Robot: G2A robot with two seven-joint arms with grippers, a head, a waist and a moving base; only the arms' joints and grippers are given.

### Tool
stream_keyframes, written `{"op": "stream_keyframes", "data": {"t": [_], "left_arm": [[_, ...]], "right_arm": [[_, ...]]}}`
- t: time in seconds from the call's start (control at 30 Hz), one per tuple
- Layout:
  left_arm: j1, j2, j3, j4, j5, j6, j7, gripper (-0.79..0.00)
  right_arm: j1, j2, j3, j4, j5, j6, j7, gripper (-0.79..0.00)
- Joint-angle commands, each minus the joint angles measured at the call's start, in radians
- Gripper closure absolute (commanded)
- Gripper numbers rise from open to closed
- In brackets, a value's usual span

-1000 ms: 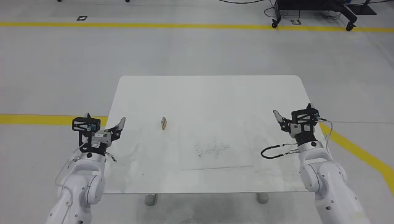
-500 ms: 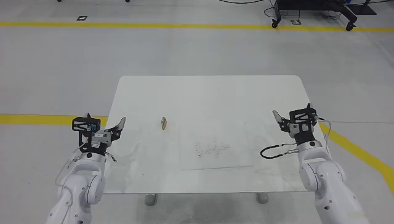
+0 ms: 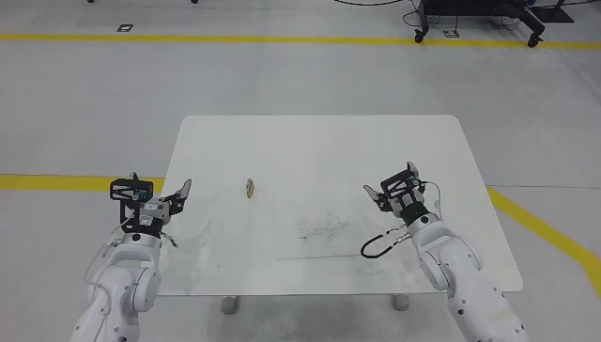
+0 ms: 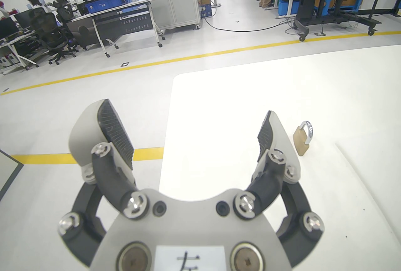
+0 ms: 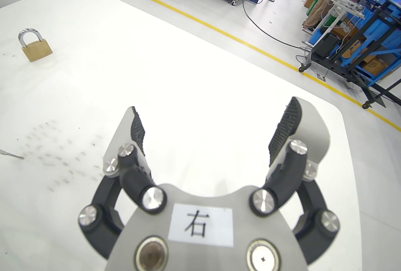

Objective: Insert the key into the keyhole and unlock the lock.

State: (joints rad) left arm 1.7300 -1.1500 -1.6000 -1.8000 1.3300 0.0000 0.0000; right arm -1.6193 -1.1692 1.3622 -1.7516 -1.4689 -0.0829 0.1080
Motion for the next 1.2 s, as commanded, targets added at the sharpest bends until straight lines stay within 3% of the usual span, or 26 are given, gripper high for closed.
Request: {"op": "stream_keyframes", "data": {"t": [0.0,0.13,0.4,0.73,0.97,1.07,1.17], "left_arm": [[0.000,0.000,0.000,0.000,0.000,0.000,0.000,-0.785],[0.000,0.000,0.000,0.000,0.000,0.000,0.000,-0.785],[0.000,0.000,0.000,0.000,0.000,0.000,0.000,-0.785],[0.000,0.000,0.000,0.000,0.000,0.000,0.000,-0.785],[0.000,0.000,0.000,0.000,0.000,0.000,0.000,-0.785],[0.000,0.000,0.000,0.000,0.000,0.000,0.000,-0.785],[0.000,0.000,0.000,0.000,0.000,0.000,0.000,-0.785]], "right_arm": [[0.000,0.000,0.000,0.000,0.000,0.000,0.000,-0.785],[-0.002,-0.002,-0.006,0.007,0.030,-0.019,-0.012,-0.785],[0.083,-0.005,-0.115,0.073,0.051,-0.293,-0.034,-0.785],[0.216,-0.020,-0.277,0.182,-0.007,-0.506,-0.059,-0.785],[0.282,-0.020,-0.319,0.253,-0.007,-0.656,-0.106,-0.785],[0.304,-0.018,-0.346,0.264,-0.049,-0.716,-0.084,-0.683],[0.324,-0.020,-0.377,0.278,-0.079,-0.739,-0.045,-0.683]]}}
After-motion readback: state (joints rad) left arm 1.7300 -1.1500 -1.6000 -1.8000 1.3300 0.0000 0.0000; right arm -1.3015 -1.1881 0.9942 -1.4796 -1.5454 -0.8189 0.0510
